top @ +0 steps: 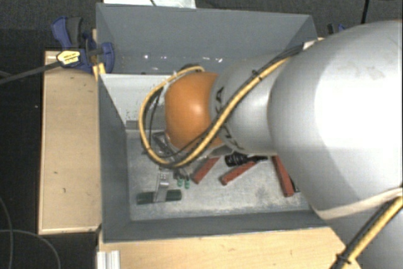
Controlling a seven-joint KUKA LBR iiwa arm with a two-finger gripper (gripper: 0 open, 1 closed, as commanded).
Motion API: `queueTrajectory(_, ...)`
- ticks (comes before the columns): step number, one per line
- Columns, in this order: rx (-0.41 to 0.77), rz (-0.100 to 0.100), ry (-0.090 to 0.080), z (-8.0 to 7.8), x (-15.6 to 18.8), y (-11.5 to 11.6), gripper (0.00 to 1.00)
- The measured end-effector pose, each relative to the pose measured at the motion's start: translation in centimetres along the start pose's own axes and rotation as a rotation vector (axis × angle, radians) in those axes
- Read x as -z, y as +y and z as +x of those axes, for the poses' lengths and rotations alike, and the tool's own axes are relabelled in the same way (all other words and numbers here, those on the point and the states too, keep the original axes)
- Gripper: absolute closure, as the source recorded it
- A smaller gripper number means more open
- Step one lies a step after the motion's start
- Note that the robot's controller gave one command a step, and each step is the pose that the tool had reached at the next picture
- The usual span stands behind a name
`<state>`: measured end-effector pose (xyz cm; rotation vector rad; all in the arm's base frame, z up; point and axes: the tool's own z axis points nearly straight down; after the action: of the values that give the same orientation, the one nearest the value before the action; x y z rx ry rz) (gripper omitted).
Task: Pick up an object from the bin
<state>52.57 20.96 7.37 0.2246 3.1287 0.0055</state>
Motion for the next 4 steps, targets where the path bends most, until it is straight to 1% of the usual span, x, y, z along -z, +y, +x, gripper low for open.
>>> queueTrajectory(1,0.136,-0.002,-0.008,-1.1,-1.3,0.5,1.0)
queueTrajectory(2,0.174,0.0,-0.002,-0.6,-1.0,0.5,1.0)
queueTrajectory(3,0.188,0.005,0.008,1.8,19.0,-4.9,1.0)
queueTrajectory(4,0.189,0.004,0.006,2.0,20.4,-5.3,1.0)
